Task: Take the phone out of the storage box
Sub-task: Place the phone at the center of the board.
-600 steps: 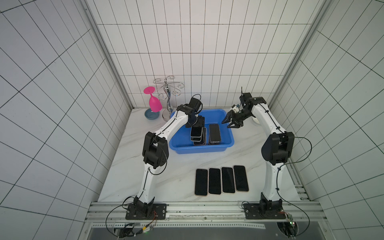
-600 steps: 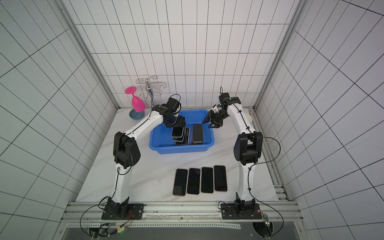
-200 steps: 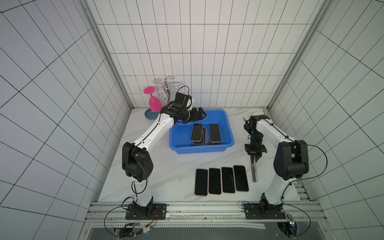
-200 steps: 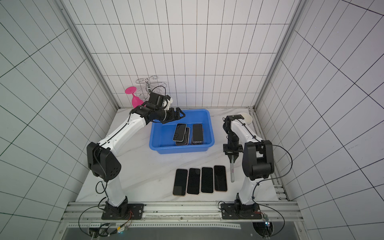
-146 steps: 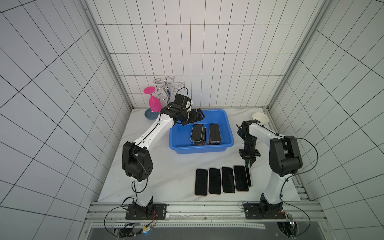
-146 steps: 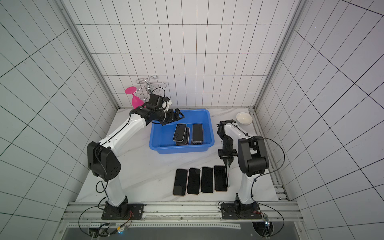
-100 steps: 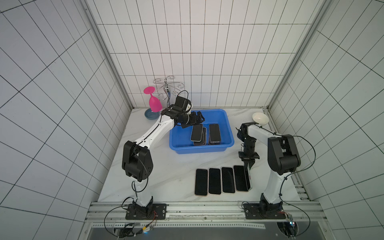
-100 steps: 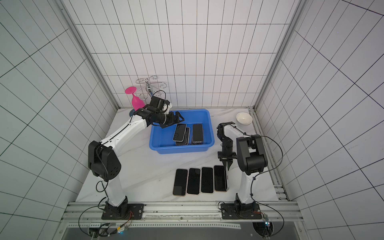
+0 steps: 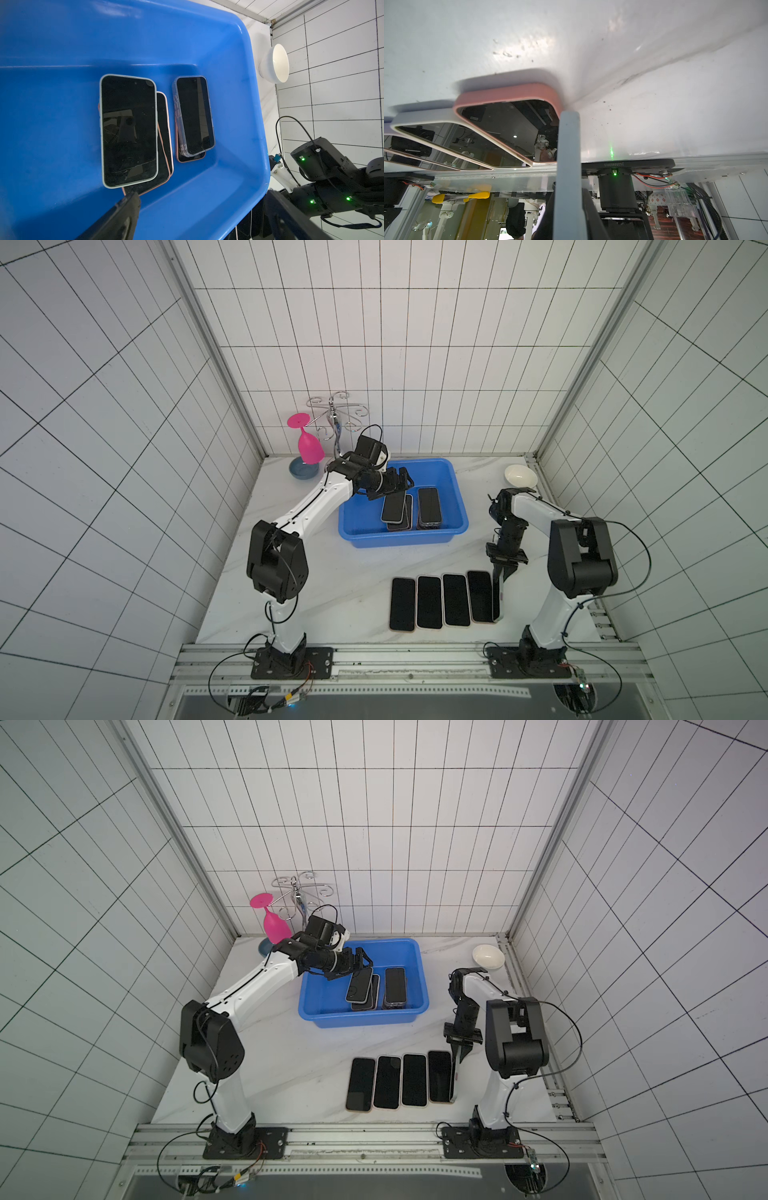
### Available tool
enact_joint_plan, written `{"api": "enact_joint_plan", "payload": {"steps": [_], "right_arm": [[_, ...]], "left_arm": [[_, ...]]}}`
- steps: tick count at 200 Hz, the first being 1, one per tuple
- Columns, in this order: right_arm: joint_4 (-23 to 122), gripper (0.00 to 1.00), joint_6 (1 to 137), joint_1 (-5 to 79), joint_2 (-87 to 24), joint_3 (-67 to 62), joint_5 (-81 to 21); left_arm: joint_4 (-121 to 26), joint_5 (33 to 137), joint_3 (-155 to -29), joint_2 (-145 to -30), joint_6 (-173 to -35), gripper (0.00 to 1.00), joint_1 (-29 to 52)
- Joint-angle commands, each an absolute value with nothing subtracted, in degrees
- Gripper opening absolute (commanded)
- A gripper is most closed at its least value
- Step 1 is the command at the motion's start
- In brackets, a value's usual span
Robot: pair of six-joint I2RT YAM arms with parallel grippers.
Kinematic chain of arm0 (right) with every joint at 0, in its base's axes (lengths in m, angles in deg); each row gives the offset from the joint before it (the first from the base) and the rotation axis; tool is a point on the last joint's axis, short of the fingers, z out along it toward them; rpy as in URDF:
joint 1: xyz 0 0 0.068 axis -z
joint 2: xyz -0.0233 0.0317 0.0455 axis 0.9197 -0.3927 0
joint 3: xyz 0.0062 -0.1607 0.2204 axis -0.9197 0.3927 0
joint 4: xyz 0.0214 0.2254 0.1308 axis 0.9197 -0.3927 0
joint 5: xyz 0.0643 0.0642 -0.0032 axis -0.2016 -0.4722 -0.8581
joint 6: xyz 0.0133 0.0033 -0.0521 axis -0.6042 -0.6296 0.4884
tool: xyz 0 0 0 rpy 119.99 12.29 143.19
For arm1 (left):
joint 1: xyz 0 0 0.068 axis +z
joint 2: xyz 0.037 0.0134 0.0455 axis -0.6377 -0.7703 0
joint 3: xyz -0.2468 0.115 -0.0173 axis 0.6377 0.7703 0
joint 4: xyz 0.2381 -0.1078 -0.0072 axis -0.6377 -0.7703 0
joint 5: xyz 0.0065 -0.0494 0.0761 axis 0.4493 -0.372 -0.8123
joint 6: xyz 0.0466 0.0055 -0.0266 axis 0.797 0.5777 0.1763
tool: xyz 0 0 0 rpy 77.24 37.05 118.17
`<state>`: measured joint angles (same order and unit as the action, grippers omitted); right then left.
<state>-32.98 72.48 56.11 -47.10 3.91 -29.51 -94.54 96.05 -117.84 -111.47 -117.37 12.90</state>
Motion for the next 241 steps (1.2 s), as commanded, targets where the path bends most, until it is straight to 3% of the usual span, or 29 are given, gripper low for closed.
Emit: {"api": "enact_joint_plan", "payload": {"steps": [1, 59, 111, 155, 183, 225, 241], "right_arm": [[-31.94, 0.0, 72.53, 58.83, -43.01, 4.56, -30.09], [-31.67, 0.0, 73.07, 61.6, -44.92, 3.27, -29.02], [-34.75, 0.0, 76.92, 59.77, -53.6, -3.99, -27.05], [-32.82, 0.0, 77.37, 57.91, -56.14, -2.46, -28.33], [-31.67, 0.11, 77.76, 57.13, -56.89, -1.65, -30.16], [-27.94, 0.2, 77.04, 58.49, -55.26, 3.58, -31.41], [-26.67, 0.34, 77.01, 59.22, -54.85, 4.88, -32.79]], "left_arm": [[-93.18, 97.32, -118.1, -112.85, -117.7, 0.98, 12.05], [-93.01, 98.32, -118.55, -113.75, -117.9, 0.98, 11.06], [-93.09, 98.42, -118.57, -114.48, -118.2, 0.98, 11.06], [-92.83, 98.27, -118.19, -115.01, -118.43, 0.98, 11.06], [-92.96, 98.17, -117.84, -115.59, -118.19, 0.98, 11.06], [-92.79, 98.51, -117.49, -116.15, -118.08, 0.98, 11.06], [-92.82, 98.52, -117.5, -116.33, -117.92, 0.98, 11.06]]}}
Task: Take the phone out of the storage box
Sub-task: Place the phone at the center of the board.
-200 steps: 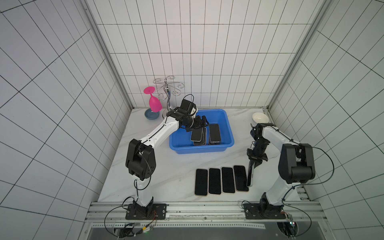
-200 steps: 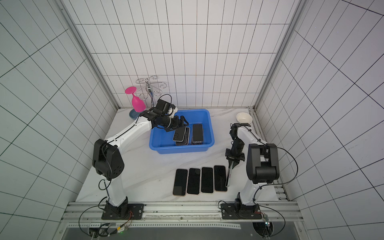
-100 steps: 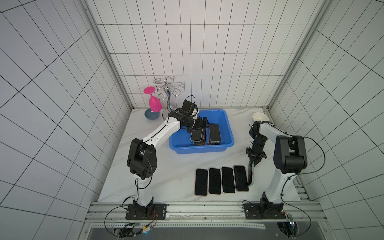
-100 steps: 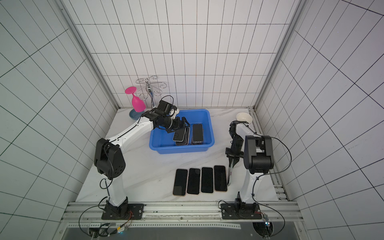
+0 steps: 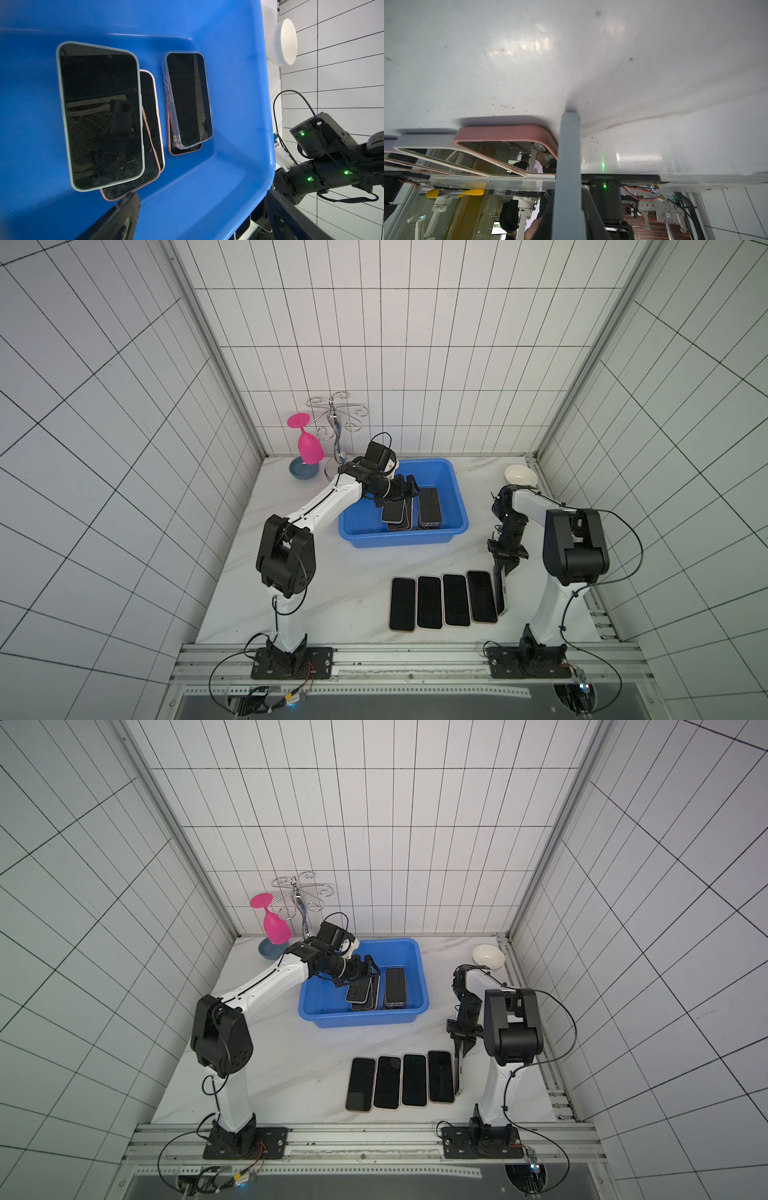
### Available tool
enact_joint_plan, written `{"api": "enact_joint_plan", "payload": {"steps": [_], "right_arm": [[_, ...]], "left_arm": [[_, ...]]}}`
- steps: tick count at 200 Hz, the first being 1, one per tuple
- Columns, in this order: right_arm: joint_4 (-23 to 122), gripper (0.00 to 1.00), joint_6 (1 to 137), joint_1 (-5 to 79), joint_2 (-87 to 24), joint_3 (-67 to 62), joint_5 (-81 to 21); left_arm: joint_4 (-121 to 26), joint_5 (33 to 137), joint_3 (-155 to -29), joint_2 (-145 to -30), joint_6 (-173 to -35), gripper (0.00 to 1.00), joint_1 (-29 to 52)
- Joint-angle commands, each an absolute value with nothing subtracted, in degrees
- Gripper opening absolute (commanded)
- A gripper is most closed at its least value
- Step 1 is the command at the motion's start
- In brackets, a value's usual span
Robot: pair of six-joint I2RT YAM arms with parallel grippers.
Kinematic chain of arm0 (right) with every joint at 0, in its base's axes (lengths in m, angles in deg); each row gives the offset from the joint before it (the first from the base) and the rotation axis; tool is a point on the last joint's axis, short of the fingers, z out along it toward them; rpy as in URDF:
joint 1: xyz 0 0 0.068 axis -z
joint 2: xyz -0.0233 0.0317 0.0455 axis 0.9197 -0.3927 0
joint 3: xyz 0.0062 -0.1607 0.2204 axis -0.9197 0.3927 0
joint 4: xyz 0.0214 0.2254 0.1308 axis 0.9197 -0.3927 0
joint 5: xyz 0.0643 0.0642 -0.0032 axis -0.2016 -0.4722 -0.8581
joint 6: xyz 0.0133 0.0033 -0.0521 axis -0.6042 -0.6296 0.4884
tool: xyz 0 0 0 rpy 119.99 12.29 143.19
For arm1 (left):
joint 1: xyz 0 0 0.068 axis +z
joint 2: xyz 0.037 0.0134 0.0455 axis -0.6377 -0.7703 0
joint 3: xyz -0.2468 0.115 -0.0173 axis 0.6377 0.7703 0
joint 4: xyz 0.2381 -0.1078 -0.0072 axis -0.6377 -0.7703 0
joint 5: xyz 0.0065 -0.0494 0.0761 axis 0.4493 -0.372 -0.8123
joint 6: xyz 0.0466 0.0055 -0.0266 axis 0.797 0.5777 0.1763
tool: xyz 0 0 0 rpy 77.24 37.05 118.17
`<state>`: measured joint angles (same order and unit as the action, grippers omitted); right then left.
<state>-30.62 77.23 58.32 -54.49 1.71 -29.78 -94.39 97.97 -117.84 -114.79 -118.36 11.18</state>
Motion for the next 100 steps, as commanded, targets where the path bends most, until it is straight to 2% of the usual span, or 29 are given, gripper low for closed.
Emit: {"api": "enact_joint_plan", "payload": {"steps": [1, 14, 29, 64, 100], "right_arm": [[-26.64, 0.35, 77.01, 59.22, -54.81, 4.93, -32.76], [-26.12, 0.46, 76.4, 59.81, -54.78, 5.76, -31.83], [-25.31, 0.52, 75.72, 61.39, -54.06, 6.79, -31.64], [-24.25, 0.55, 74.38, 67.91, -50.67, 8.23, -30.82], [-22.07, 0.59, 74.94, 68.63, -52.73, 9.09, -36.94]], "left_arm": [[-92.83, 98.51, -117.5, -116.29, -117.89, 0.98, 11.06], [-92.79, 98.64, -117.33, -116.41, -117.86, 0.98, 11.06], [-92.81, 99.12, -117.11, -116.39, -117.77, 0.98, 11.06], [-93.02, 98.6, -116.62, -115.89, -117.33, 0.98, 11.06], [-93.16, 98.29, -115.68, -115.94, -117.36, 0.98, 11.1]]}}
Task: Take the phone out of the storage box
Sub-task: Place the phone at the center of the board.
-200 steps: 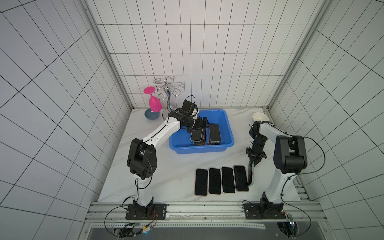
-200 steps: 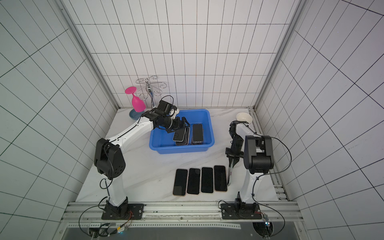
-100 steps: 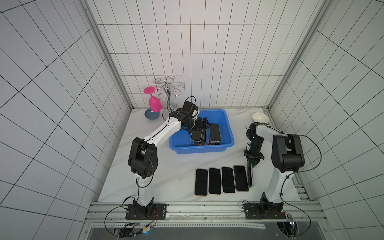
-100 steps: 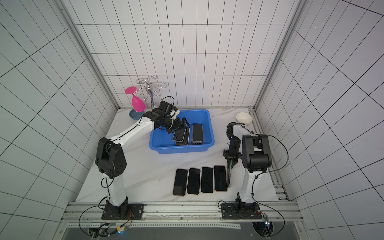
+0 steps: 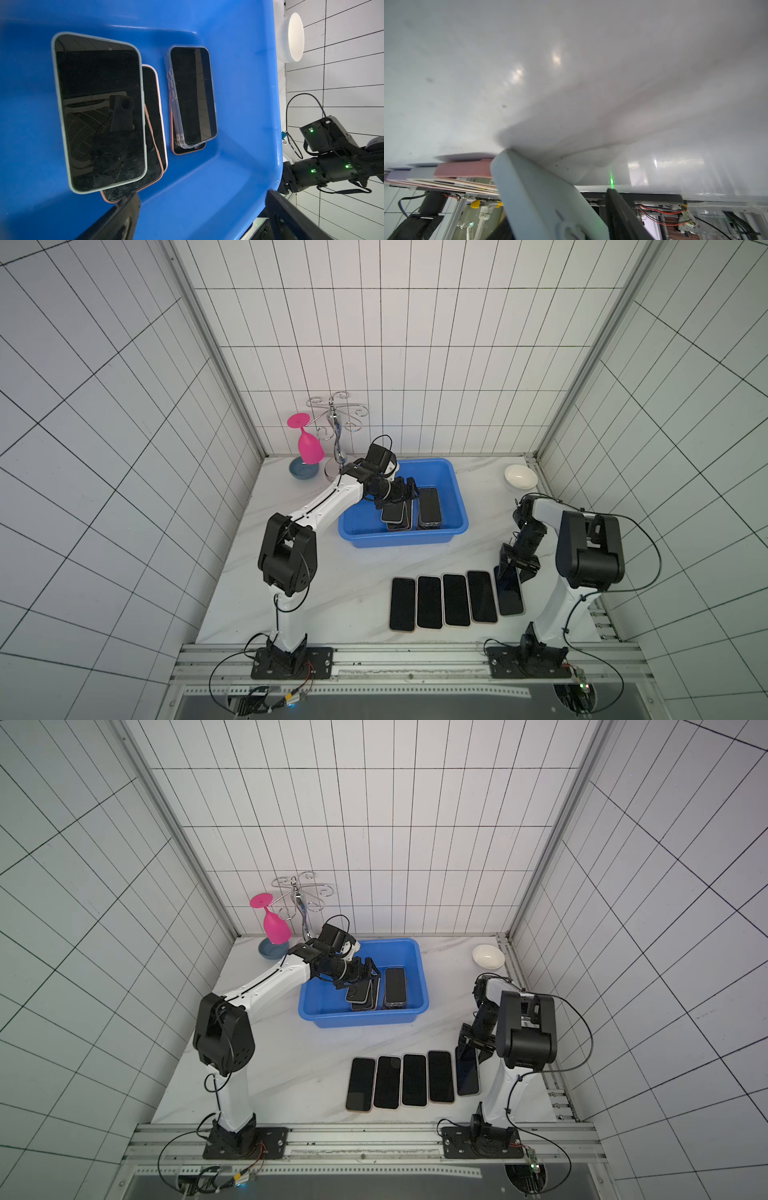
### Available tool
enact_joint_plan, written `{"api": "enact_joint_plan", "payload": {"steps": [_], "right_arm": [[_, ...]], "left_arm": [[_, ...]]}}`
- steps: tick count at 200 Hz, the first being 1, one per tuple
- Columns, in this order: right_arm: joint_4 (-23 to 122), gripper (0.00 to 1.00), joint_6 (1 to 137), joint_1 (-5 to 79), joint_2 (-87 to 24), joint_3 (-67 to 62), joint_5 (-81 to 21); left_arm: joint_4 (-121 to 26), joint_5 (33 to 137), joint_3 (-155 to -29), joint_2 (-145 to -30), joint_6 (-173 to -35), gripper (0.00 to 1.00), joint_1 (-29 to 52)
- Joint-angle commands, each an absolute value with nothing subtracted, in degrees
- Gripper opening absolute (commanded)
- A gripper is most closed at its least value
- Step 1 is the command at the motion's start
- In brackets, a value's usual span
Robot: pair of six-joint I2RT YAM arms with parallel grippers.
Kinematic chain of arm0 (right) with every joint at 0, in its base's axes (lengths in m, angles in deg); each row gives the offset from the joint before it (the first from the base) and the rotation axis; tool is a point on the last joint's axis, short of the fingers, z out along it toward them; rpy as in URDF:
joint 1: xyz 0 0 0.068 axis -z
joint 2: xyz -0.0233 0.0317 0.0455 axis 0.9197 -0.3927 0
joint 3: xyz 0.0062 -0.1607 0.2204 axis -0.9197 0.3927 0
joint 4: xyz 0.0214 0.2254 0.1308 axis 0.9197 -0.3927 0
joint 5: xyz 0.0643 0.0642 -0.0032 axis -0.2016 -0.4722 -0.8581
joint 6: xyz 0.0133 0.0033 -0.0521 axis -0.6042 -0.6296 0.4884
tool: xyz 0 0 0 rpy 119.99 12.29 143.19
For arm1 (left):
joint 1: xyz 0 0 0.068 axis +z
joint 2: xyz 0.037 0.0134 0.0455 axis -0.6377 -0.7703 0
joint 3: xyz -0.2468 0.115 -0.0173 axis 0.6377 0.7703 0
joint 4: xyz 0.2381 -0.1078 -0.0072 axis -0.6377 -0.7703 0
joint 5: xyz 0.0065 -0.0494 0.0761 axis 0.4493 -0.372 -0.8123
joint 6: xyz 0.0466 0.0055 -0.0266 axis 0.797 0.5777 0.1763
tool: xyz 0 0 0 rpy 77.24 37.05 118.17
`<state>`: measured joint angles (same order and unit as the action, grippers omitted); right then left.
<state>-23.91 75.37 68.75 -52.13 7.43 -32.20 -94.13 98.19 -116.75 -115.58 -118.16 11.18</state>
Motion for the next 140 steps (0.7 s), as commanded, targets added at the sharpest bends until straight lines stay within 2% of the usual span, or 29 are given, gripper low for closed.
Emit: {"api": "enact_joint_plan", "payload": {"steps": [1, 16, 21, 37, 62, 85, 96, 111, 132, 140], "right_arm": [[-21.92, 0.59, 74.92, 68.63, -52.82, 9.1, -36.99], [-20.15, 0.62, 74.23, 68.63, -54.34, 9.29, -37.71], [-19.87, 0.67, 74.02, 68.69, -55.05, 9.18, -37.98], [-18.81, 0.74, 73.0, 68.61, -56.24, 9.01, -39.16], [-18.0, 0.77, 71.69, 69.62, -54.85, 10.53, -38.53], [-18.37, 0.8, 69.89, 74.14, -50.7, 11.07, -35.22], [-19.4, 0.82, 69.2, 76.54, -48.29, 9.81, -33.59], [-21.0, 0.91, 69.23, 78.62, -46.22, 7.49, -32.57], [-23.44, 0.94, 70.27, 79.34, -45.96, 4.03, -31.85], [-23.71, 0.98, 70.01, 79.15, -45.54, 2.99, -31.42]], "left_arm": [[-93.13, 98.27, -115.67, -115.96, -117.35, 0.98, 11.12], [-93.04, 97.9, -115.07, -115.81, -117.42, 0.98, 11.06], [-93.08, 97.92, -115.0, -115.68, -117.34, 0.98, 11.06], [-93.27, 97.64, -114.95, -115.55, -117.33, 0.98, 11.1], [-93.75, 96.33, -114.95, -115.16, -116.98, 0.98, 11.12], [-94.26, 92.53, -115.42, -114.5, -117.15, 0.98, 11.08], [-94.97, 89.87, -116.14, -114.52, -117.58, 0.98, 11.06], [-97.22, 84.26, -117.95, -115.58, -118.19, 0.98, 11.07], [-101.77, 74.21, -121.79, -118.51, -118.48, 0.98, 11.06], [-102.36, 71.32, -122.9, -119.79, -118.28, 0.98, 11.14]]}}
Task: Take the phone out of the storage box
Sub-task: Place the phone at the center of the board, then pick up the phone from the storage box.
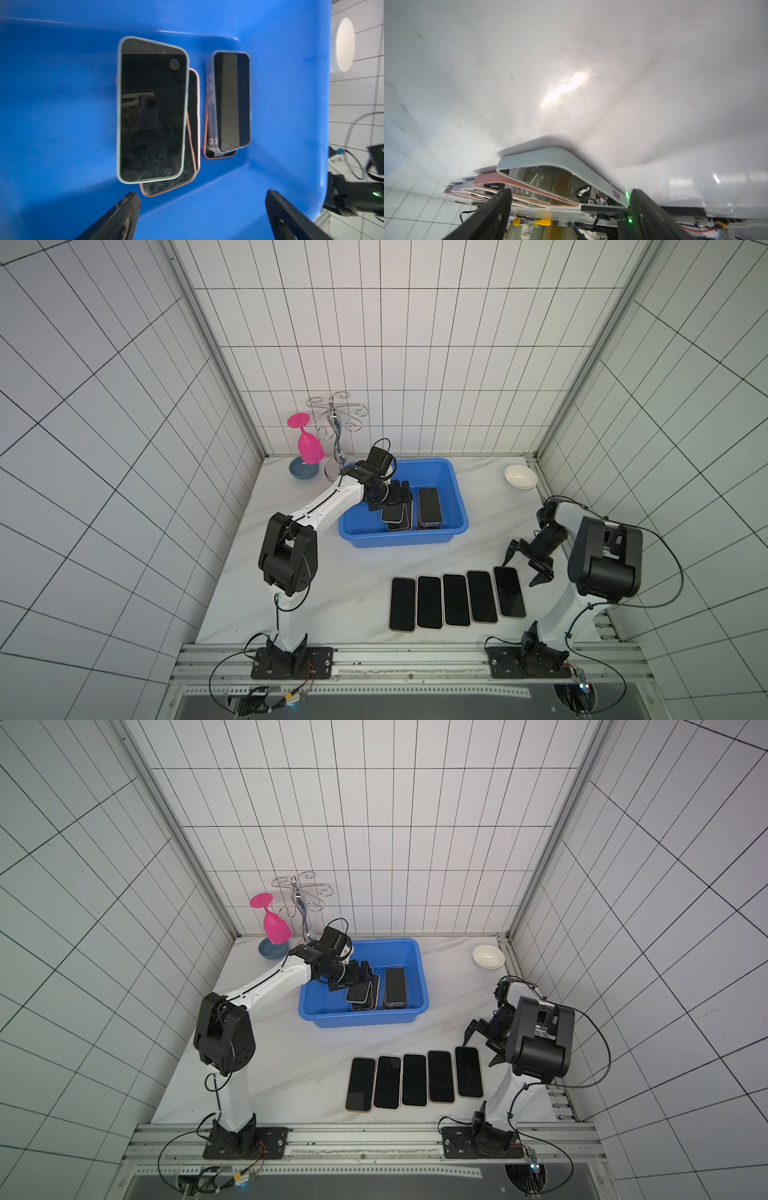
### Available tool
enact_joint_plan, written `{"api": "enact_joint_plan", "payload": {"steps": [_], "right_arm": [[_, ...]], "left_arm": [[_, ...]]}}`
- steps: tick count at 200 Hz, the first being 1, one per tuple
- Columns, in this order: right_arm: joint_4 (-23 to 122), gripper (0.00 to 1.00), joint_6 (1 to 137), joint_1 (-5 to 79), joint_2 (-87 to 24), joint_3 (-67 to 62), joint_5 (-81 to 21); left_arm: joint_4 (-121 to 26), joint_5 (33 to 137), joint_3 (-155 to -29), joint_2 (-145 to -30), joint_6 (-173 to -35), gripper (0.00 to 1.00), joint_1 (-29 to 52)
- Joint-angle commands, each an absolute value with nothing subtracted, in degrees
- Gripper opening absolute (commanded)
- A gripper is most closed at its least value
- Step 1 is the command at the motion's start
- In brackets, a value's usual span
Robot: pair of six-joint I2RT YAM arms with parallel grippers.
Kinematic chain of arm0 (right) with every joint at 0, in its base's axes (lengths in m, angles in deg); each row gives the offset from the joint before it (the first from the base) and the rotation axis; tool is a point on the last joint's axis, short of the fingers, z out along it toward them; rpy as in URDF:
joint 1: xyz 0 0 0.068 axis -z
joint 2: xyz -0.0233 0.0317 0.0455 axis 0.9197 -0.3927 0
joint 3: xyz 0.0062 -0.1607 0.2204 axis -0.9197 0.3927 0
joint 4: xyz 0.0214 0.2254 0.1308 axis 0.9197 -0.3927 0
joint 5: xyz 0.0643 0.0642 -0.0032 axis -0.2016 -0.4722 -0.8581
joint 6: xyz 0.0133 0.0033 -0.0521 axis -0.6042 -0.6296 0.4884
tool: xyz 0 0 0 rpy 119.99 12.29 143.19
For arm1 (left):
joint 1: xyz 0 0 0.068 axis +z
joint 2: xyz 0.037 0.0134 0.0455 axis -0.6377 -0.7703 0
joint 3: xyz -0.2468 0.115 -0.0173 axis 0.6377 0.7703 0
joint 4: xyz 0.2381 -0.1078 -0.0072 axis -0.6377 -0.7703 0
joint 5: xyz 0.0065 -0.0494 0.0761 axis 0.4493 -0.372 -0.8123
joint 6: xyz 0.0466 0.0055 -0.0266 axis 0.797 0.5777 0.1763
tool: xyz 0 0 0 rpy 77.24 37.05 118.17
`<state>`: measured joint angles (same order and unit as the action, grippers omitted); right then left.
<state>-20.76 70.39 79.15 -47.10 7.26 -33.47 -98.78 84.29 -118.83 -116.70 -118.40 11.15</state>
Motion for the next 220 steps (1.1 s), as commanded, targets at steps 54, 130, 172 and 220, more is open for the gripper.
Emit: {"api": "enact_joint_plan", "payload": {"steps": [54, 130, 172, 220], "right_arm": [[-27.85, 0.99, 69.81, 71.03, -41.7, -8.33, -31.78], [-31.63, 0.99, 70.74, 62.75, -45.01, -17.87, -30.79], [-31.53, 0.97, 71.12, 62.01, -45.3, -18.46, -30.97], [-32.25, 0.96, 70.69, 60.17, -46.18, -22.88, -31.58]], "left_arm": [[-109.14, 66.87, -138.19, -134.25, -113.64, 0.98, 9.78], [-107.73, 70.39, -138.58, -139.67, -110.55, 0.98, 8.86], [-105.71, 71.87, -136.74, -138.84, -110.51, 0.85, 8.86], [-103.26, 72.34, -134.55, -134.49, -110.16, 0.55, 8.95]]}}
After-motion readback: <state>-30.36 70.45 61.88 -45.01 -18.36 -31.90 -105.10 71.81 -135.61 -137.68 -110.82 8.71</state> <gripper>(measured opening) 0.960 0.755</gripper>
